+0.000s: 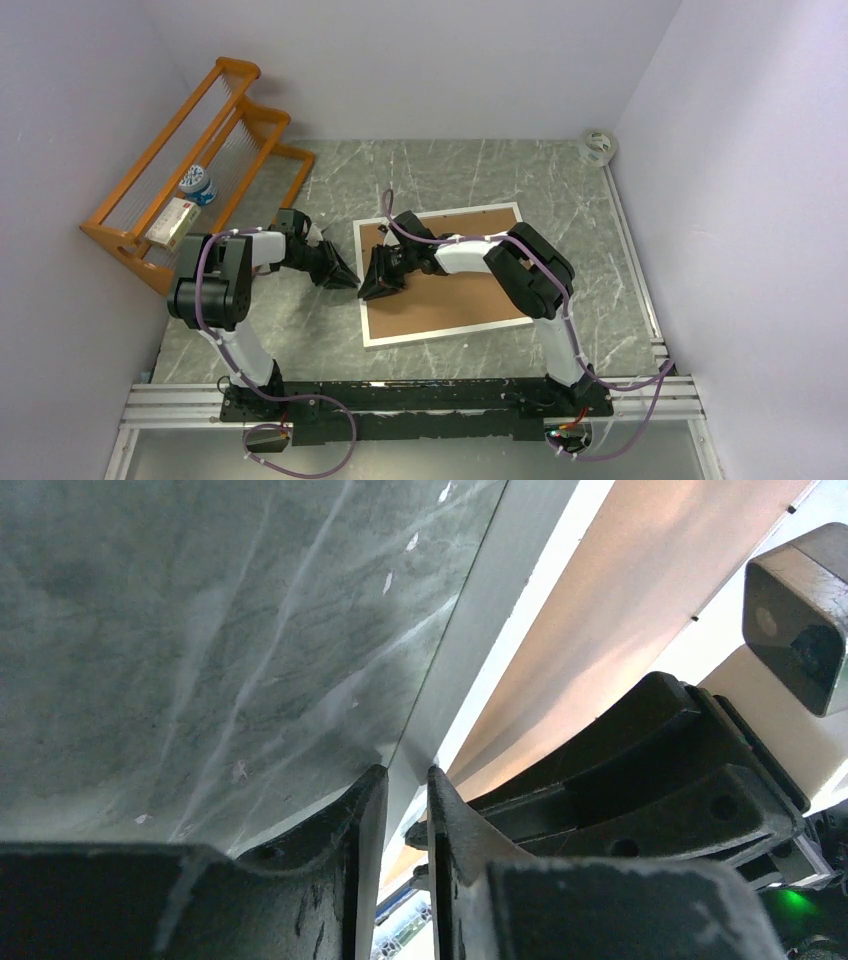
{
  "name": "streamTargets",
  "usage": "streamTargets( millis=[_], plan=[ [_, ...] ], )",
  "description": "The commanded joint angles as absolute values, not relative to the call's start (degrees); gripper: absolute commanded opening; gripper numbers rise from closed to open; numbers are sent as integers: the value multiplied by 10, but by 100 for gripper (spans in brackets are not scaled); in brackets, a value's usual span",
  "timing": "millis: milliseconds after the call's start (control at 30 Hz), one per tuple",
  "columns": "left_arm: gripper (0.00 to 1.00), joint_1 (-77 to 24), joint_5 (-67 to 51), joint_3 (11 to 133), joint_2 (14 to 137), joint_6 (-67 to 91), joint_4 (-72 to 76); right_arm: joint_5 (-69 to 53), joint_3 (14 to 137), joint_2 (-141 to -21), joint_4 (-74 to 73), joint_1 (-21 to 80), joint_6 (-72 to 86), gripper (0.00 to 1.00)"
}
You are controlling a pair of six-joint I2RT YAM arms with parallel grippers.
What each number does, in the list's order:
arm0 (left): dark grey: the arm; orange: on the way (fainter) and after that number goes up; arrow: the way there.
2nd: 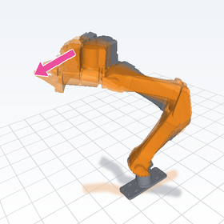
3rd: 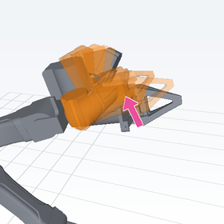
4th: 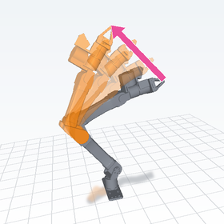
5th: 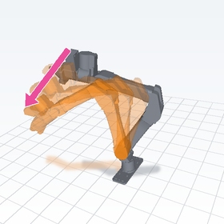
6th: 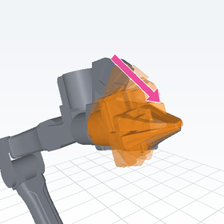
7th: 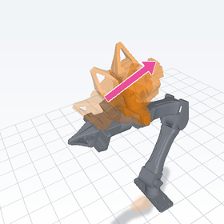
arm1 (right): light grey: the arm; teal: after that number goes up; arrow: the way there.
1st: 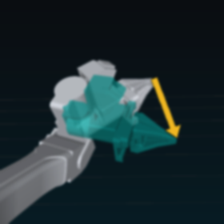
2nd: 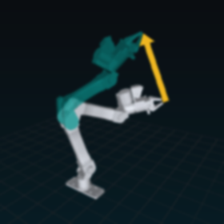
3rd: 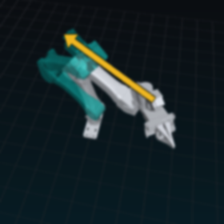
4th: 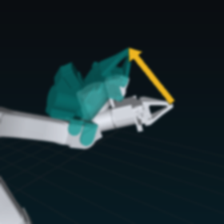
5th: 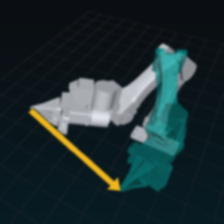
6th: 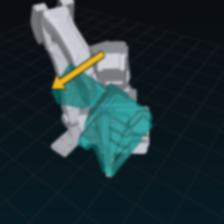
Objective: Put the photo into the frame
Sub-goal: Install the photo frame at the center of the board.
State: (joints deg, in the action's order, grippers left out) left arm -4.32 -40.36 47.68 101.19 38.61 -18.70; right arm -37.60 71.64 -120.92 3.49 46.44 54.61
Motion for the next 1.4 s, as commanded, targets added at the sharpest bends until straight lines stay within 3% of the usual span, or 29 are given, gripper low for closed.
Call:
streamTargets(
  millis=[0,633,900,1367],
  plan=[
    [26,-46,-373,477,1032,374,-196,-339,725,-1210,4,468,530,23],
    [23,-46,-365,485,1061,372,-211,-298,645,-1228,26,444,511,20],
    [22,-46,-358,486,1063,371,-217,-290,616,-1234,41,430,507,26],
    [22,-46,-347,490,1063,367,-227,-276,586,-1236,41,409,493,28]
  ],
)
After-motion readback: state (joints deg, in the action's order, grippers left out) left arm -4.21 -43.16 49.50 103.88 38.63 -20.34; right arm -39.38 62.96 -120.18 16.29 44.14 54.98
